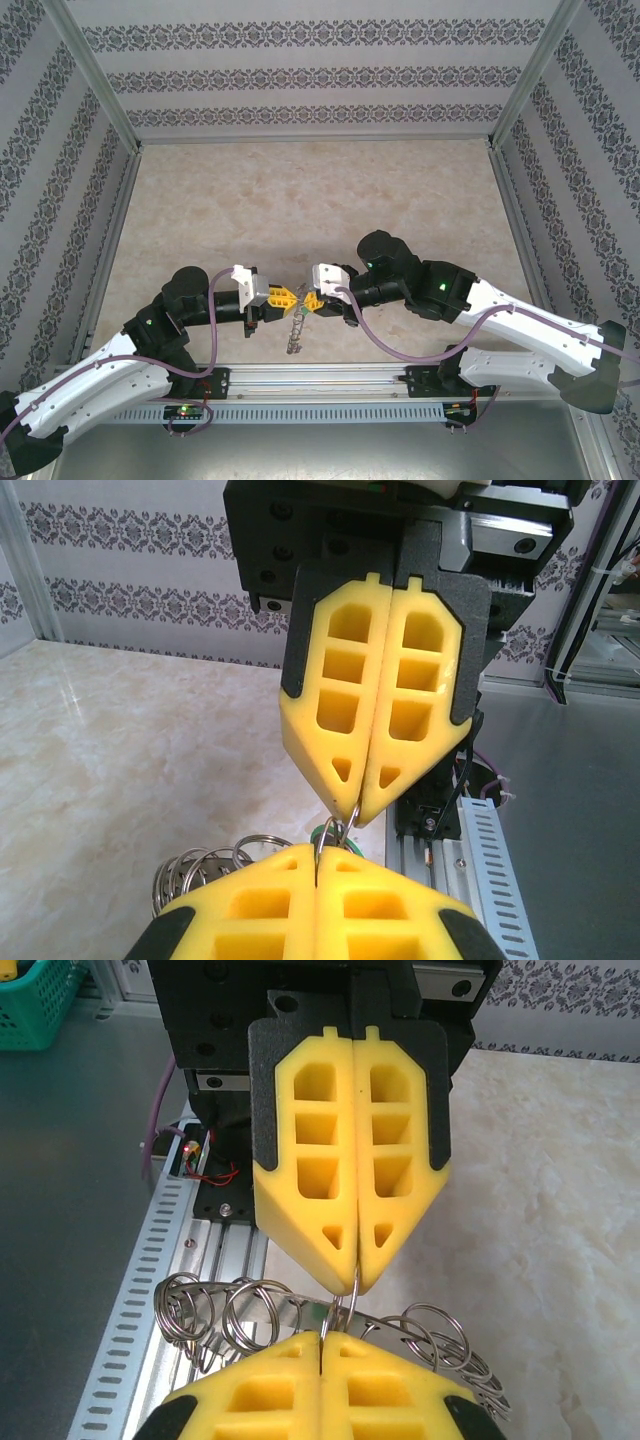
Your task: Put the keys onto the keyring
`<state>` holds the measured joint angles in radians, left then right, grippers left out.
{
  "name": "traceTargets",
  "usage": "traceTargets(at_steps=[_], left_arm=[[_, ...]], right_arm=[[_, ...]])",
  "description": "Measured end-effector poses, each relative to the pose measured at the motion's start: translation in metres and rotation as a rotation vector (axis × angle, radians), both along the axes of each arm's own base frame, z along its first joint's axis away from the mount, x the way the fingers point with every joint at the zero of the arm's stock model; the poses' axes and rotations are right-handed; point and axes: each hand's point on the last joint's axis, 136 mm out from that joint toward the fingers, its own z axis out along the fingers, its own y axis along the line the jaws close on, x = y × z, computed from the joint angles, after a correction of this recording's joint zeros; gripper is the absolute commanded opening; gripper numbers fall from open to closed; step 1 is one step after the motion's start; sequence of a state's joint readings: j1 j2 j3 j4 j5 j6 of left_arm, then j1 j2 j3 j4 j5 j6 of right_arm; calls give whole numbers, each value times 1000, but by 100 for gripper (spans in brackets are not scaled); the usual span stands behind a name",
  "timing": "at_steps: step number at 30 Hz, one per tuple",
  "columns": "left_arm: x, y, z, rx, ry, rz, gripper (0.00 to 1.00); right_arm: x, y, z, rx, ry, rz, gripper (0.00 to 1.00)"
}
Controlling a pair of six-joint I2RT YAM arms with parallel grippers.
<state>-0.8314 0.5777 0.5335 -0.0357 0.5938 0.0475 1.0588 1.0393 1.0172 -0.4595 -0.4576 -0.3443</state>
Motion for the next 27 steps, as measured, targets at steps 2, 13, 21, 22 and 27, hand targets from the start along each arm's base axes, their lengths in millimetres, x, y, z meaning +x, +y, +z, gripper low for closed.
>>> traceTargets(at_steps=[2, 13, 21, 22, 27], left_arm=[[0, 0, 0, 0, 0, 0, 0], [2, -1, -2, 8, 6, 7, 0], [4, 0, -3, 9, 4, 21, 0], [4, 0, -2, 9, 3, 21, 0], [4, 2, 0, 2, -5, 30, 0]], right_arm=[[-1, 0, 0, -2, -5, 3, 0], [-3, 2, -5, -29, -76, 1, 0], [3, 0, -7, -50, -133, -24, 0], [4, 0, -7, -51, -136, -29, 0], [8, -2, -10, -56, -148, -50, 0]])
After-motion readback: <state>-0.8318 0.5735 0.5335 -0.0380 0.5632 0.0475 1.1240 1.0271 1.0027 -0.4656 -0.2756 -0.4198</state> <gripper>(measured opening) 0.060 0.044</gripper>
